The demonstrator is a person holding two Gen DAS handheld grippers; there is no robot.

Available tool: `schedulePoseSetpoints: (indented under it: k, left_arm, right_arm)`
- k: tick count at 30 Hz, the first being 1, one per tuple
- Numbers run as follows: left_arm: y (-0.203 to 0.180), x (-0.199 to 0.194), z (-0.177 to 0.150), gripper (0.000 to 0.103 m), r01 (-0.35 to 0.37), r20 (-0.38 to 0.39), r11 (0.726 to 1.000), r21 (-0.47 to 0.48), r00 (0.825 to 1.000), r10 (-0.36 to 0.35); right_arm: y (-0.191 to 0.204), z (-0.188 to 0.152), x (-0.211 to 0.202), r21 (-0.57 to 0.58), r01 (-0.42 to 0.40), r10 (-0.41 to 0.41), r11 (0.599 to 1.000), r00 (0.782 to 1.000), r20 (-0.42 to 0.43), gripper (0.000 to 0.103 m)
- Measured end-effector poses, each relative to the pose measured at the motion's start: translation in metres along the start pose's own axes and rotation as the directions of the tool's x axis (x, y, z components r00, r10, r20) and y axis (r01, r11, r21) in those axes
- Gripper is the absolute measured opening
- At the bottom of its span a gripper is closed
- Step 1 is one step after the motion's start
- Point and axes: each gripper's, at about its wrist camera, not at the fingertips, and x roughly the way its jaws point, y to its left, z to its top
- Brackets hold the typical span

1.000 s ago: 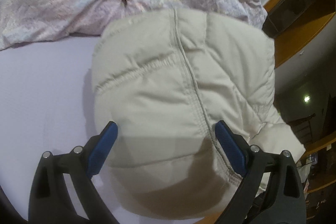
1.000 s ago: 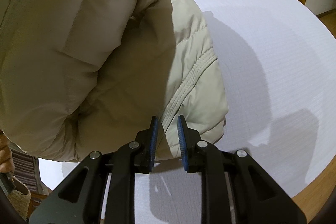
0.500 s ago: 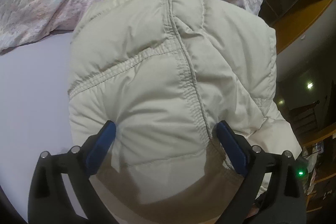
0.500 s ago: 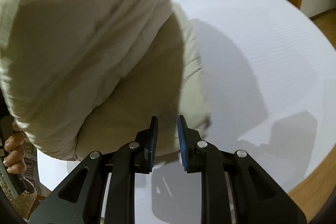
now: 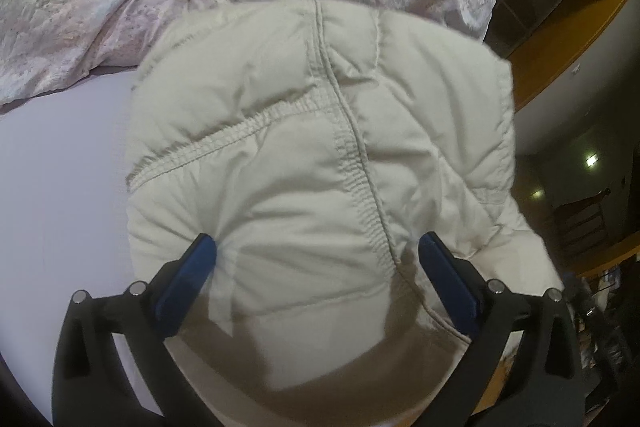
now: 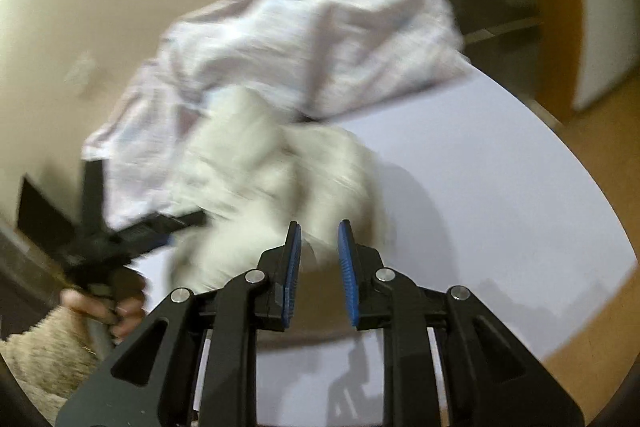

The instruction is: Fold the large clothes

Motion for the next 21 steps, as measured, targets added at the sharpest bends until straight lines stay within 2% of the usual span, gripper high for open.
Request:
schedulePoseSetpoints:
  k: [2, 6, 10, 16, 21]
  left_arm:
    - [0.005, -0.009, 0.002, 0.1, 0.0, 0.016, 1.0, -0.005, 1.0, 0.0]
    - [0.017, -0.026, 0.008, 0.1, -0.089, 0.063, 0.996, 0.023, 0.994, 0.087]
    - [0.032, -0.03, 0.012, 0.1, -0.14, 0.073, 0.99, 0.013, 0.988, 0.138]
    - [0.047, -0.024, 0.017, 0.1, -0.195, 0.065, 0.981, 0.002, 0.979, 0.195]
    - [0.048, -0.014, 0.025, 0.1, -0.207, 0.057, 0.978, 0.016, 0.977, 0.205]
  right_arm:
    - [0.029, 0.014, 0.008, -0.062, -0.067, 0.068, 0.996, 0.998, 0.006, 0.021]
    - [0.074, 0.028, 0.039, -0.153, -0.113, 0.111, 0.982, 0.994, -0.018, 0.021]
    - [0.092, 0.038, 0.068, -0.198, -0.091, 0.088, 0.976, 0.996, -0.025, 0.021]
    - [0.107, 0.054, 0.101, -0.257, -0.015, 0.011, 0.966, 1.0, -0.018, 0.021]
    - [0.09, 0.052, 0.117, -0.236, 0.033, -0.046, 0.971, 0.998, -0.048, 0.02]
